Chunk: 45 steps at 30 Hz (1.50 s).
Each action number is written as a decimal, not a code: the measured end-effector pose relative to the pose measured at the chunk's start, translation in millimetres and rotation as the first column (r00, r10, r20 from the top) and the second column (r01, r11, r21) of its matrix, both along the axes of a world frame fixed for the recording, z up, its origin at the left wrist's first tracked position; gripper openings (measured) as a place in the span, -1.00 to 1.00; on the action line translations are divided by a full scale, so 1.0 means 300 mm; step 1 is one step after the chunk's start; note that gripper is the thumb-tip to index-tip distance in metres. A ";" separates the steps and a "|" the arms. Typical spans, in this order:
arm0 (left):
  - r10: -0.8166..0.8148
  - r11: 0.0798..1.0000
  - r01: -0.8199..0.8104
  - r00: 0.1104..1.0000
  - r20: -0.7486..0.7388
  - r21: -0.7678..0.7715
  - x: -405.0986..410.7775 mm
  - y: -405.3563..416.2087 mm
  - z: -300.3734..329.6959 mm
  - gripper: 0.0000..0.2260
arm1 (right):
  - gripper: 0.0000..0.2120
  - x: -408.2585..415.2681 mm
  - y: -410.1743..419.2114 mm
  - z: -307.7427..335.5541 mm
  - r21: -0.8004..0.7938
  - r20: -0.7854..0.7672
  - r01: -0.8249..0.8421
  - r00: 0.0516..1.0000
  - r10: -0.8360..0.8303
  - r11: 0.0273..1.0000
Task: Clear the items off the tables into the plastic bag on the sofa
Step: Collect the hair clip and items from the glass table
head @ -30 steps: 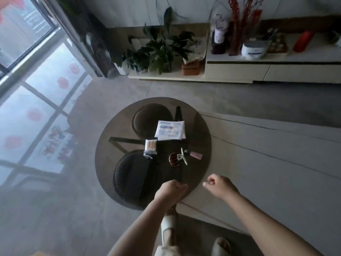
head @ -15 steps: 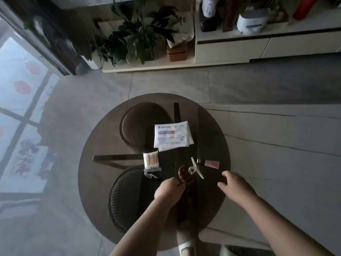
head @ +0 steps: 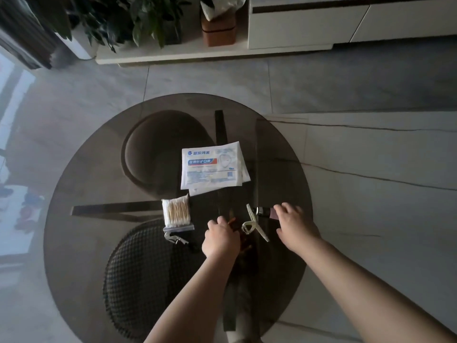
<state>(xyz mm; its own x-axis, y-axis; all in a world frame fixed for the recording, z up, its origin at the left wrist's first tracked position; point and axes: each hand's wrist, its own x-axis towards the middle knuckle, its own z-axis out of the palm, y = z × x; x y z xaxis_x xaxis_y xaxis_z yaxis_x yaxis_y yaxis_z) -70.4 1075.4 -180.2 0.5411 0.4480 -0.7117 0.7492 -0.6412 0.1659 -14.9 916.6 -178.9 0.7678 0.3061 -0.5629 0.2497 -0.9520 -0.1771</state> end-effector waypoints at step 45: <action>0.740 0.671 -0.676 0.630 0.234 -0.303 -0.170 0.256 -0.116 -0.80 | -0.59 -0.124 0.230 -0.183 0.165 -0.178 0.396 0.913 -0.367 0.903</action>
